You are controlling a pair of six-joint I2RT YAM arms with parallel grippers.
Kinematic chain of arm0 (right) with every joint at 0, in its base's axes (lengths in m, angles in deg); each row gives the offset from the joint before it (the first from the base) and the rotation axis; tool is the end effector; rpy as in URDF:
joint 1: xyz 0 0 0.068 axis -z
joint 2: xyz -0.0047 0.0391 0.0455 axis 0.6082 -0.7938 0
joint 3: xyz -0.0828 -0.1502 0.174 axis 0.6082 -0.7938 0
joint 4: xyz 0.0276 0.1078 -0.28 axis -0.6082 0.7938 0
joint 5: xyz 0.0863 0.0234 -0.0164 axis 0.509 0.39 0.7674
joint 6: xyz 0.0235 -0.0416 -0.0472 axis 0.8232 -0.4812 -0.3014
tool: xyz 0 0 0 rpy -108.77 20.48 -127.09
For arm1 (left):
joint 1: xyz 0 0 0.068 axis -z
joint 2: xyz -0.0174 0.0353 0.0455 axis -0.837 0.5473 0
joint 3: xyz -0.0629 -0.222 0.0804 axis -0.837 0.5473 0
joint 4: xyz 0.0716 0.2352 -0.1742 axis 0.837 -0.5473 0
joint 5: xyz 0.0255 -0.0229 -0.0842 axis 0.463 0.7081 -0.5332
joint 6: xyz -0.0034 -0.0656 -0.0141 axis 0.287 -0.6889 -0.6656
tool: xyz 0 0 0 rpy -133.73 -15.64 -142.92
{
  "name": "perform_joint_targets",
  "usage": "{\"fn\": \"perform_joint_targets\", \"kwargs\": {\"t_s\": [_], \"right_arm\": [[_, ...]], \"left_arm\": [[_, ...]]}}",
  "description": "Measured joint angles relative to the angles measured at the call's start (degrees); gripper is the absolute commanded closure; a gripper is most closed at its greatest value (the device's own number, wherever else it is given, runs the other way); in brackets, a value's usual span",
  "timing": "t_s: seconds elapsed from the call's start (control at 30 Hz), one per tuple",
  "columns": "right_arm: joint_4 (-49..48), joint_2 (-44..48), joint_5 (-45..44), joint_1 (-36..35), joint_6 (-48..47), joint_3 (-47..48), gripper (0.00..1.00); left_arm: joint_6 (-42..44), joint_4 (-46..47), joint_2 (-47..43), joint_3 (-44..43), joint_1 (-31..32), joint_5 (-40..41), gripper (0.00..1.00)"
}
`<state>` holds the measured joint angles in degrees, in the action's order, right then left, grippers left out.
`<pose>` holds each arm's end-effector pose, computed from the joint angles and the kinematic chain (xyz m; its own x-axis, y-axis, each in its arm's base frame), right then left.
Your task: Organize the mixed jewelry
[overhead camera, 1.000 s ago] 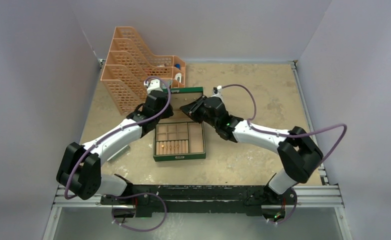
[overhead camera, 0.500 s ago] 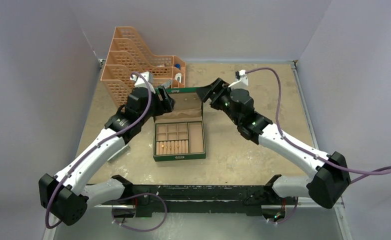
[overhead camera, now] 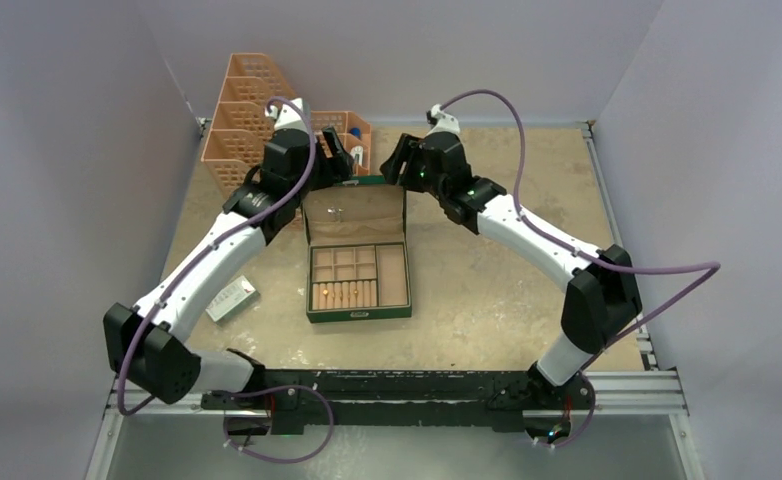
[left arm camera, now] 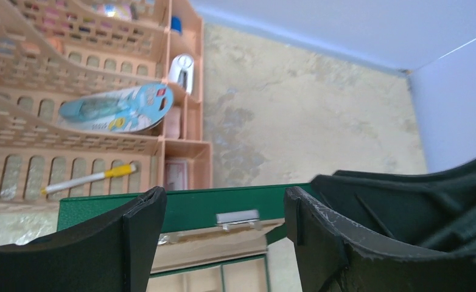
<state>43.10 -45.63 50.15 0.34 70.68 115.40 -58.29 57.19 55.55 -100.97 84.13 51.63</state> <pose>0.3661 0.2631 0.3038 -0.4119 0.4544 -0.7899 -0.2237 0.7898 0.5710 0.3348 -0.1588 0.3441 -0.3872 -0.4099 -0.8259 0.0417 0.8870 -0.4598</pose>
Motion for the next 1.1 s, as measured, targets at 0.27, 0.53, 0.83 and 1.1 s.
{"fn": "perform_joint_targets", "kwargs": {"t_s": [0.27,0.53,0.83,1.1], "right_arm": [[3.0,1.8,7.3,0.5,-3.5,-3.1,0.53],[2.2,14.0,16.3,0.4,-4.2,-14.6,0.54],[3.6,26.7,25.1,-0.3,-3.9,-29.9,0.45],[3.7,29.1,29.6,-0.4,-2.5,-35.6,0.33]], "left_arm": [[-0.9,-5.1,1.8,1.0,-3.7,-5.2,0.3],[-1.0,-10.0,-10.5,7.5,-3.7,-8.9,0.3],[-4.8,-21.2,-21.6,11.7,-3.7,-11.0,0.3],[-15.9,-27.5,-32.2,24.7,-3.7,-11.3,0.29]]}}
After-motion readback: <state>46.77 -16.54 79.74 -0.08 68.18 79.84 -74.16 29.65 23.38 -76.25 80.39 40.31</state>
